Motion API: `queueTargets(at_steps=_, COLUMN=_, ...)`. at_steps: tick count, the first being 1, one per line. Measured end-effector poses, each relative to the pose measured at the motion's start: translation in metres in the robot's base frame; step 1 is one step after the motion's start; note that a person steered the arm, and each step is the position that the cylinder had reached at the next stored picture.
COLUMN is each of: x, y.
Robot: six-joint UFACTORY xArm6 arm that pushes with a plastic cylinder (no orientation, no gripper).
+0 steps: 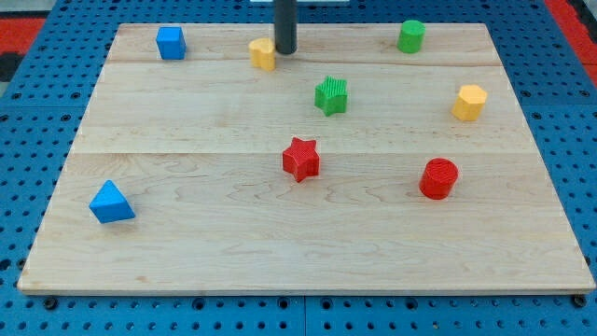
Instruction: Place the yellow heart in between blue cube and blue triangle
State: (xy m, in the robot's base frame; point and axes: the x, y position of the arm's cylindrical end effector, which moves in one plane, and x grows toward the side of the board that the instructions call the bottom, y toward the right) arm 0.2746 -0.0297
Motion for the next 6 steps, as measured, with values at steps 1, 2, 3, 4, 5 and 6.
queueTargets(at_steps=1, x=0.028, y=-0.044)
queueTargets(at_steps=2, x=0.0, y=0.021)
queueTargets(at_steps=3, x=-0.047, y=-0.005)
queueTargets(at_steps=4, x=-0.008, y=-0.054)
queueTargets(at_steps=5, x=0.022, y=-0.062)
queueTargets(at_steps=6, x=-0.003, y=-0.03)
